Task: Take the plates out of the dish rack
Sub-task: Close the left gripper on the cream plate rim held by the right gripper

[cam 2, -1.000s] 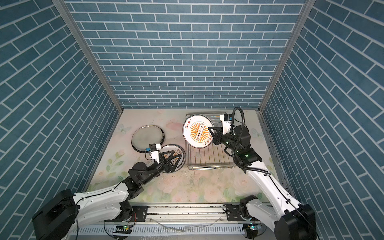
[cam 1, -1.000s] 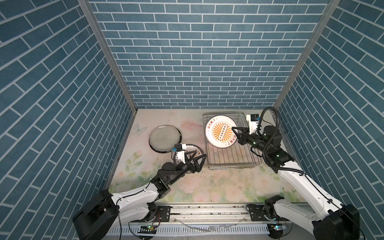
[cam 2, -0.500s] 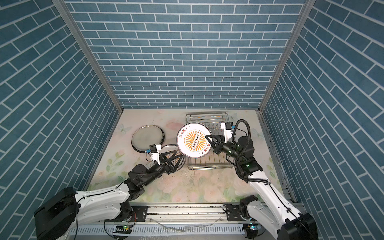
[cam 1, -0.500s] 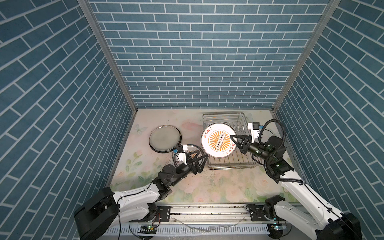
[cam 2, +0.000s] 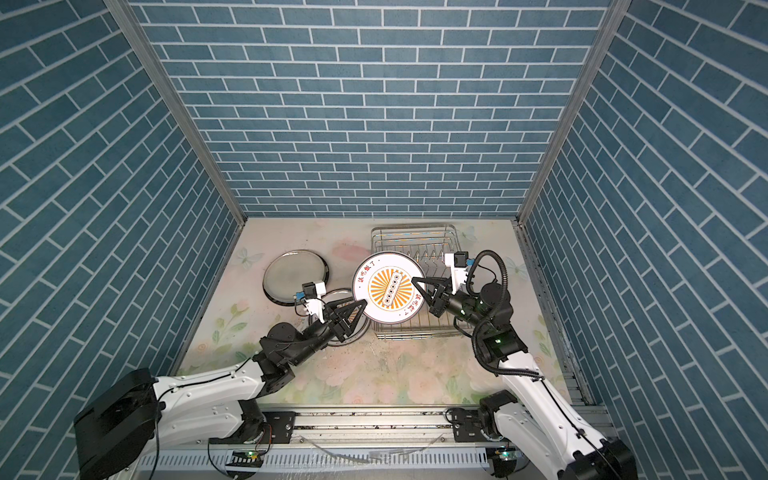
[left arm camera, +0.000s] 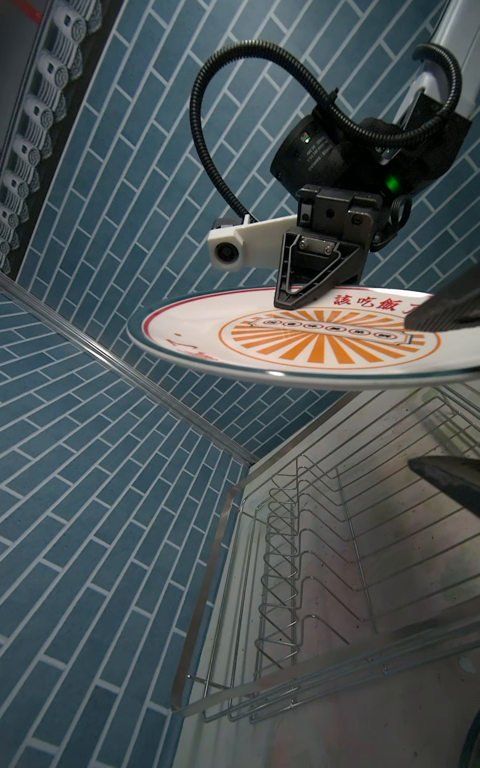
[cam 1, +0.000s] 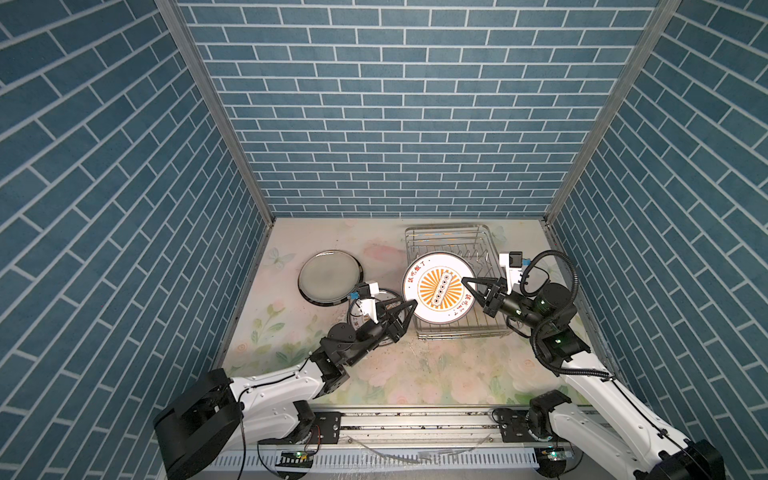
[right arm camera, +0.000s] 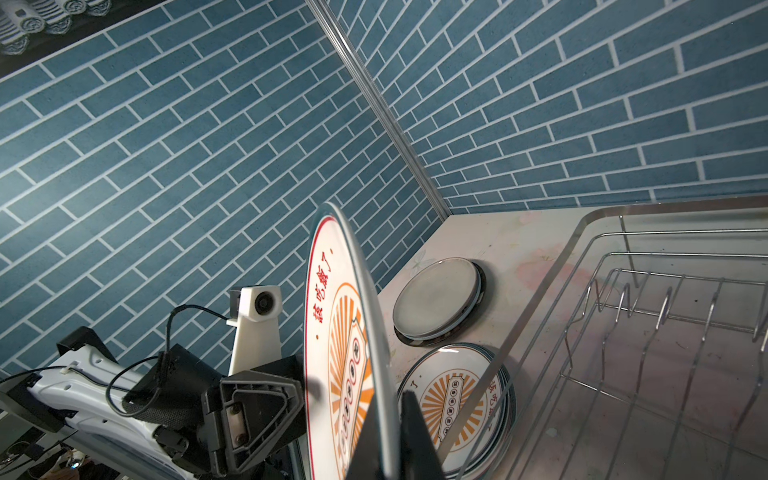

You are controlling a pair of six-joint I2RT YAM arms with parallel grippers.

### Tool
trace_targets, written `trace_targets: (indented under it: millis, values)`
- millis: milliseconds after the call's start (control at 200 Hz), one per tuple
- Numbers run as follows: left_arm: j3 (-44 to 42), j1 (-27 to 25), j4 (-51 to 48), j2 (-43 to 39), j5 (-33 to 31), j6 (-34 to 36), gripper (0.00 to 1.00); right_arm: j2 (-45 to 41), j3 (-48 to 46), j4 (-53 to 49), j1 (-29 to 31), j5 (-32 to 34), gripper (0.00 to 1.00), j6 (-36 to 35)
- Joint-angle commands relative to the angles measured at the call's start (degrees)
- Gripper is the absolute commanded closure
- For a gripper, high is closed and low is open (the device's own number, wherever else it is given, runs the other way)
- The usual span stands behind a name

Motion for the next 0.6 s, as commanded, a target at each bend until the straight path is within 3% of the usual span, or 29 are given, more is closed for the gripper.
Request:
trace_targets:
  millis: [0,595]
  values:
    - [0.67,-0.24,0.35,0.03,-0.75,0.54,0.58,-1.20,-0.73,2.57,-0.08,1.19,1.00,1.06]
    - [3.11,-0.24,0.96,4.10,0.78,-0.66,0.69,0.20,-1.61,3.97,-0.07,1.08,1.00,1.21]
